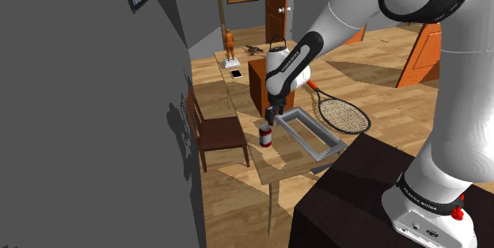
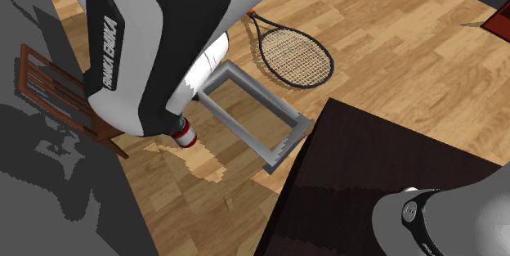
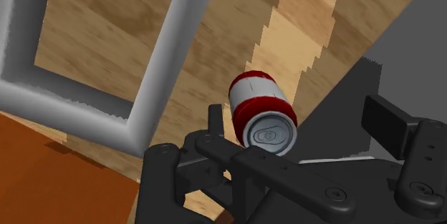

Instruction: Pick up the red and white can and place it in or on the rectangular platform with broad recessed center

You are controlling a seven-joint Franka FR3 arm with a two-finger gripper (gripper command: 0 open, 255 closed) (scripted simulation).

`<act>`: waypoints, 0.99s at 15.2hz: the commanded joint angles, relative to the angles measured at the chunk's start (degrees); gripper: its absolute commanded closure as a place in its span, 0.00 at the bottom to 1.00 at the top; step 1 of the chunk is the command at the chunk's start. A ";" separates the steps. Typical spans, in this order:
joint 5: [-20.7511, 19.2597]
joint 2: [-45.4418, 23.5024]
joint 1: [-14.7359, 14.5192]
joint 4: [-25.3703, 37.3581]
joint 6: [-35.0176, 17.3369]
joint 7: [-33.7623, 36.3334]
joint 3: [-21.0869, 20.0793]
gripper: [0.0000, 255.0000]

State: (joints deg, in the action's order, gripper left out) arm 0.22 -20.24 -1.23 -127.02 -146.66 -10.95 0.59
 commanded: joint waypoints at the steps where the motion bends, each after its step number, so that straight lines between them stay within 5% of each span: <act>1: 0.58 -4.84 0.18 3.44 -1.91 -0.60 -0.46 0.00; 5: 1.24 -12.48 0.56 10.17 -3.60 -1.51 -1.29 0.00; 15: 1.25 -17.86 0.51 11.86 -7.30 -1.52 -1.33 0.00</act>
State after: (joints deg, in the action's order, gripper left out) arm 1.47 -37.99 -0.72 -115.20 -153.86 -12.46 -0.74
